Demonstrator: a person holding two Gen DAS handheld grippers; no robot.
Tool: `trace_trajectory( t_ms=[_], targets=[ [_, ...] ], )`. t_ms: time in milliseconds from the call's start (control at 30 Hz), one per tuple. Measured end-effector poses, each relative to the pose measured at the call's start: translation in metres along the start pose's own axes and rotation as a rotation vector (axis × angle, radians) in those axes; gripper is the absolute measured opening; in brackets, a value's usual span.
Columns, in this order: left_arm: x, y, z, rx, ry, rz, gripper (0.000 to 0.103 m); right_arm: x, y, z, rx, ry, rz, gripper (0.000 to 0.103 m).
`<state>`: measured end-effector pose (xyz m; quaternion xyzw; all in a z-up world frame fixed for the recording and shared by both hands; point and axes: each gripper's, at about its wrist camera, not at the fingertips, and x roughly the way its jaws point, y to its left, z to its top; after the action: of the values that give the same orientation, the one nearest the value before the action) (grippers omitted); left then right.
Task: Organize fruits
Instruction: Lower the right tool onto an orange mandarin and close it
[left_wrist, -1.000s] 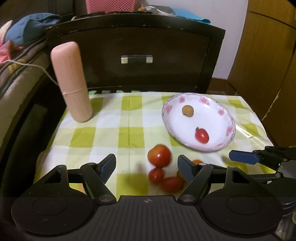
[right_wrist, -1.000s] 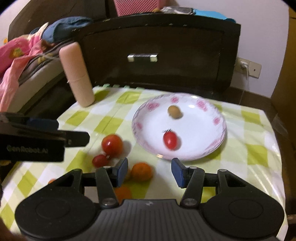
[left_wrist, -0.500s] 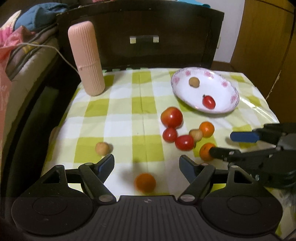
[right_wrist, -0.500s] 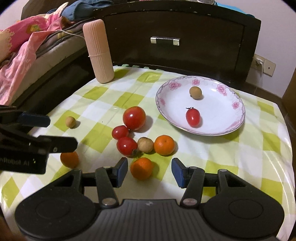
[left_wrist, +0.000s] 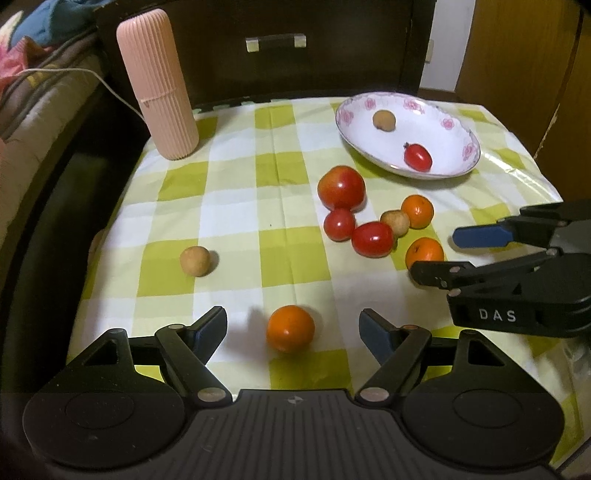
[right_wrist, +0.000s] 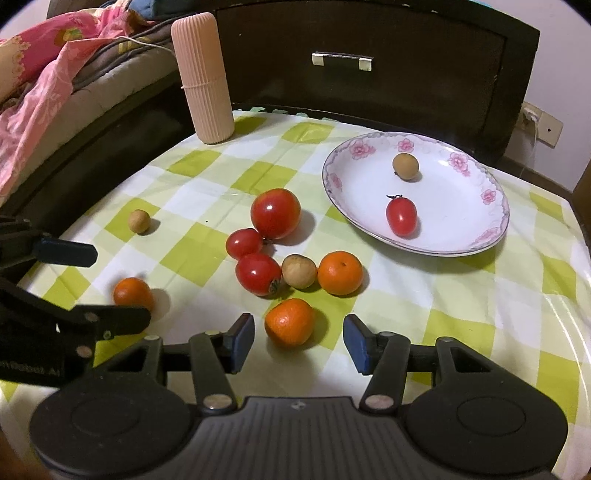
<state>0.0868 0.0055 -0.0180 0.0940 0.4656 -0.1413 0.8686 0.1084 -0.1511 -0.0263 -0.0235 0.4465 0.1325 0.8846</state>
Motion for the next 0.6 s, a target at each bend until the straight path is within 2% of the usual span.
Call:
trace_trajectory(
  t_ms=[600],
  targets=[
    [0.023, -0.011, -0.003, 0.022, 0.058, 0.017, 0.084, 0.020, 0.004, 0.003, -0.010, 0.038, 0.010, 0.050]
  ],
)
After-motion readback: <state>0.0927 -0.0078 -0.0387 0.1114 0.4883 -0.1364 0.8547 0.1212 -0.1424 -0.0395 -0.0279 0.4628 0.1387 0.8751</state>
